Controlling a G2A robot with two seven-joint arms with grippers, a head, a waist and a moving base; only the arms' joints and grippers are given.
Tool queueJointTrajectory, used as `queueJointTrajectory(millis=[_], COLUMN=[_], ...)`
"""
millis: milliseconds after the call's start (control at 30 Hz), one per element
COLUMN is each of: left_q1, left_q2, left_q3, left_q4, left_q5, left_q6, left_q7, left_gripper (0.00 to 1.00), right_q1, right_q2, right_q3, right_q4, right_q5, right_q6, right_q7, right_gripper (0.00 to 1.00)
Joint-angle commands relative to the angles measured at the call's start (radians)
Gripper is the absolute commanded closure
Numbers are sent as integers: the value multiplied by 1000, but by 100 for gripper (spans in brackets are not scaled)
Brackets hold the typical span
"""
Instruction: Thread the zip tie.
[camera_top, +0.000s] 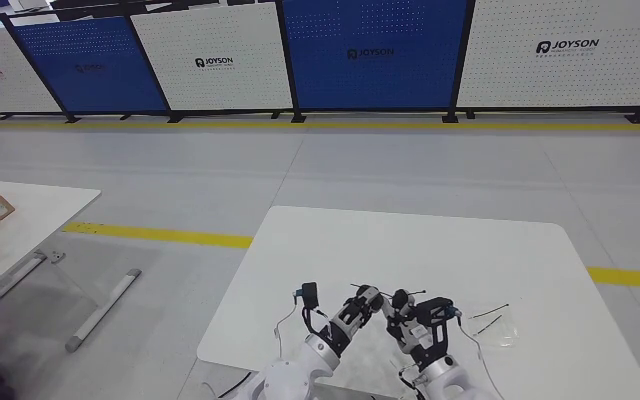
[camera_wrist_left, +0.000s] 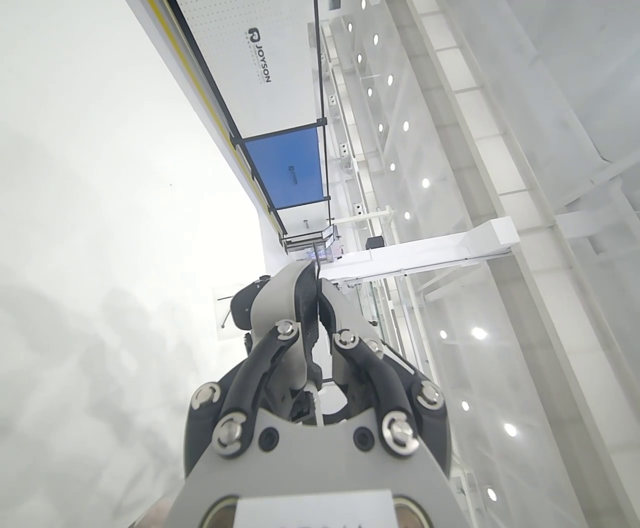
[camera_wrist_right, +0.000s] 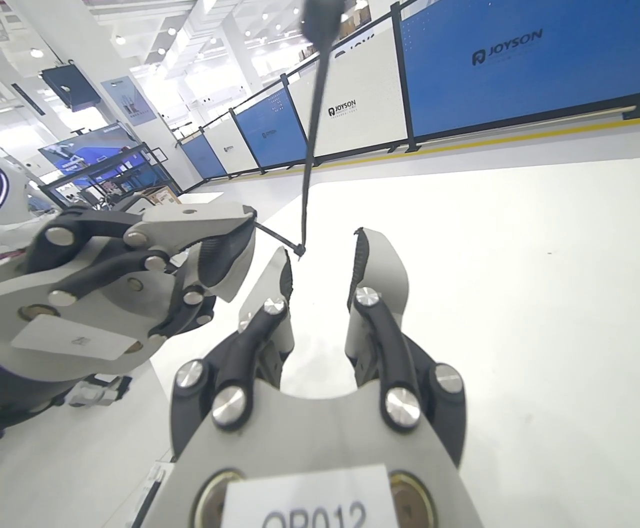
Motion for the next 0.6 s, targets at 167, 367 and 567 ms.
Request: queueJointTrajectory(millis=[167, 367, 567], left_q1=[0, 2, 5], left_q2=[0, 0, 0], left_q3=[2, 3, 3], left_q4=[0, -4, -5], left_q5=[4, 12, 20], left_q6=[0, -3, -3], left_q7=[1, 4, 7], left_gripper=[100, 100, 100], right_q1=[0, -3, -4], right_q2=[0, 1, 1], right_q3=[-5, -3, -3], right_q4=[-5, -8, -8], right_q5=[-7, -8, -6], right_q6=[4, 4, 6], right_q7=[-9, -16, -19], right_gripper=[72, 85, 100])
